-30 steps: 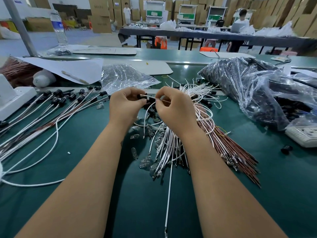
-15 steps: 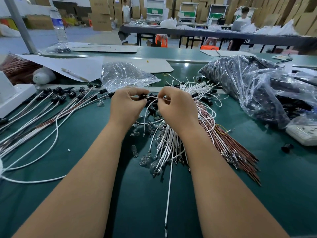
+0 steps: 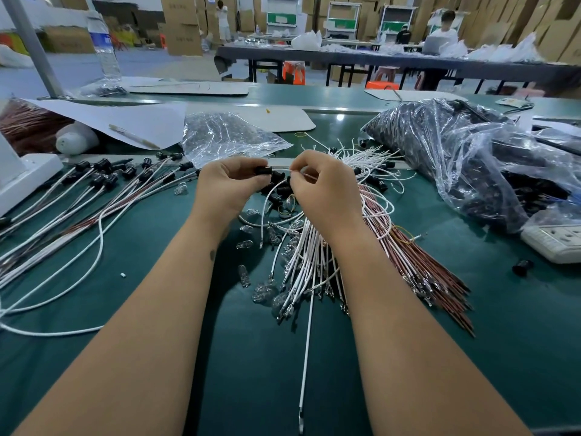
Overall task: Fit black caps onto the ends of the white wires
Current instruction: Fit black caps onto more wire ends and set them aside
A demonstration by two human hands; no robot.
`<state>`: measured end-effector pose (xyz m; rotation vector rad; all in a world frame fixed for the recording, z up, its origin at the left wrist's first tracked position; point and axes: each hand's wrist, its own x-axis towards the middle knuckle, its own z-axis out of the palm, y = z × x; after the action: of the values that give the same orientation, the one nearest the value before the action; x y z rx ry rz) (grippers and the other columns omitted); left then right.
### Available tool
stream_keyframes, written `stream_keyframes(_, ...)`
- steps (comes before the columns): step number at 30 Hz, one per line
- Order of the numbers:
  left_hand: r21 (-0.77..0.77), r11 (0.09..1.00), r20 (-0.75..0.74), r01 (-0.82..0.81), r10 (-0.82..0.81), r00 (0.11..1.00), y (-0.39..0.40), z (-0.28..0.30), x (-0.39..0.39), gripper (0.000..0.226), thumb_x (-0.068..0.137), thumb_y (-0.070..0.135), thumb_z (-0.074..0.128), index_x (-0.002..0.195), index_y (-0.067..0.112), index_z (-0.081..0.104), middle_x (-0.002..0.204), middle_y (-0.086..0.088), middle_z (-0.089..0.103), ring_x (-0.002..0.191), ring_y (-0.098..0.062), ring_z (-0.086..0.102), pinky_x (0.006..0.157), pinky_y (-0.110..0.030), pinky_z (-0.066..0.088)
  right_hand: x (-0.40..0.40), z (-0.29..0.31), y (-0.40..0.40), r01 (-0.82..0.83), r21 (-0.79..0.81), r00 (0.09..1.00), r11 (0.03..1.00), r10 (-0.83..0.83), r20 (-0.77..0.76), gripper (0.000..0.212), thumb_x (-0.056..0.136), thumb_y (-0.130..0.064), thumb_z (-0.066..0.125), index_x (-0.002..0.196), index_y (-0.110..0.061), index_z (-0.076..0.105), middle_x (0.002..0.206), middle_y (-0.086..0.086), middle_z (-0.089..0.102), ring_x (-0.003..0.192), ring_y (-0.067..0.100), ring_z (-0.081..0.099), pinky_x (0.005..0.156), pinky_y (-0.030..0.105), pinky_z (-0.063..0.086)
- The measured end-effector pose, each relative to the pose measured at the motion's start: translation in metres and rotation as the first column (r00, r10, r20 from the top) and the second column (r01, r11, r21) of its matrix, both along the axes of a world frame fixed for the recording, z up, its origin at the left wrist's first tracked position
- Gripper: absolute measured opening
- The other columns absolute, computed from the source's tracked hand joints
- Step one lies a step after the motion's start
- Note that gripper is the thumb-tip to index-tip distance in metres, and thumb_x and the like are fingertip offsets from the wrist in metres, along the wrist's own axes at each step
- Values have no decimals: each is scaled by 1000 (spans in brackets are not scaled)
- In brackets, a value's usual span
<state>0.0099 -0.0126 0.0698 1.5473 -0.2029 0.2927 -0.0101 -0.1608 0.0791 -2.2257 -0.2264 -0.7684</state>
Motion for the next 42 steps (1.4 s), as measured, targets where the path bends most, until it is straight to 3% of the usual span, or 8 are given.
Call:
stream_keyframes(5,-122,991,-67,52,-61,996,2,2,-1,23,82,-8,65,96,9,69,84,-3,71,81,-15,67,89,-26,54,3,-3,-1,-12,9,999,1000,12,-39,11,86,-15,57,80,-22,63,63,-10,54,59,14,52,55,27,41)
stream_keyframes(8,-136,989,-65,61,-71,995,1,2,-1,23,85,-8,63,99,9,68,87,-4,71,85,-16,66,91,-26,53,2,-1,-1,-7,65,1000,998,7,2,10,87,-15,58,83,-21,65,65,-9,56,63,15,55,58,28,45)
stream_keyframes(15,-175,973,-77,150,-165,983,1,1,1,29,83,-13,61,95,13,68,80,4,74,78,-7,69,75,-16,53,1,-4,0,-18,-91,998,996,11,-69,12,88,-14,55,85,-19,66,72,-3,61,67,19,56,59,28,42)
stream_keyframes(21,-165,975,-61,146,-158,986,2,0,3,25,79,-13,65,90,9,67,75,3,74,73,-8,69,70,-15,52,3,-2,0,-17,-31,1000,999,17,-23,11,89,-12,58,86,-17,68,77,-1,66,75,20,62,69,38,53)
stream_keyframes(27,-134,978,-97,157,-170,981,3,-2,2,21,80,-10,66,90,8,68,73,1,74,71,-8,69,71,-16,54,3,-3,-1,-20,-52,999,998,18,-37,11,90,-10,59,87,-14,69,79,0,67,75,19,62,69,38,53)
stream_keyframes(32,-170,971,-102,170,-189,977,2,0,2,22,80,-11,65,90,8,68,74,2,74,73,-8,69,72,-17,55,1,-5,0,18,-144,997,989,-29,-73,15,90,-10,56,91,-15,70,84,1,69,79,21,62,68,32,50)
stream_keyframes(37,-211,953,-97,216,-241,966,0,1,2,23,80,-9,65,92,9,70,80,-2,75,78,-11,70,75,-19,55,-1,-5,3,-14,-258,994,966,-14,-105,18,87,-10,55,93,-15,71,90,4,69,84,25,61,72,37,52)
stream_keyframes(42,-146,984,-120,97,-115,986,1,-2,7,13,81,1,71,87,13,71,70,5,72,67,-5,66,68,-16,54,-1,-3,3,29,-244,998,969,-40,-42,17,87,-10,56,91,-15,72,91,1,70,85,23,62,70,33,50)
